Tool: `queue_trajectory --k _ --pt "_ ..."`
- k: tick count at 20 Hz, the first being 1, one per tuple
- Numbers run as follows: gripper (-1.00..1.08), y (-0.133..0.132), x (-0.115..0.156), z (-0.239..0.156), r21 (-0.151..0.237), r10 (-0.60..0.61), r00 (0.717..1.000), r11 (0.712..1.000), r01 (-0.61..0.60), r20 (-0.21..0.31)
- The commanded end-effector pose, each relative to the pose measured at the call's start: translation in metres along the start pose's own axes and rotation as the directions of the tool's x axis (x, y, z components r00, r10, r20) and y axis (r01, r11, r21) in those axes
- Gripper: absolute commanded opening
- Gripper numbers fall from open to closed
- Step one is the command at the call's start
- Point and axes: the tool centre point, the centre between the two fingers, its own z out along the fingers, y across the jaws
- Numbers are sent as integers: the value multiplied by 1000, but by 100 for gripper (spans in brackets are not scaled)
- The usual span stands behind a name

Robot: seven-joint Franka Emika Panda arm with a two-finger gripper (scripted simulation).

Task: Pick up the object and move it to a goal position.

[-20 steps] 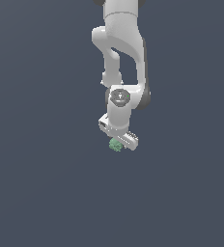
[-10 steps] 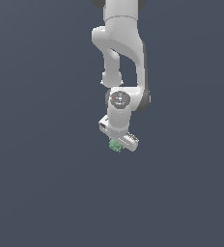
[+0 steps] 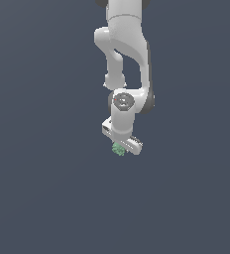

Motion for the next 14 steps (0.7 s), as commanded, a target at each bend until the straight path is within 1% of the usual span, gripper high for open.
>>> queue_trajectory --k 1,8,14 --pt "-100 -1 -2 -6 1 0 1000 1000 0 -1" --pt "-100 -4 -15 -38 1 0 1000 1000 0 -1" --pt "-100 -9 -34 -88 1 0 1000 1000 0 0"
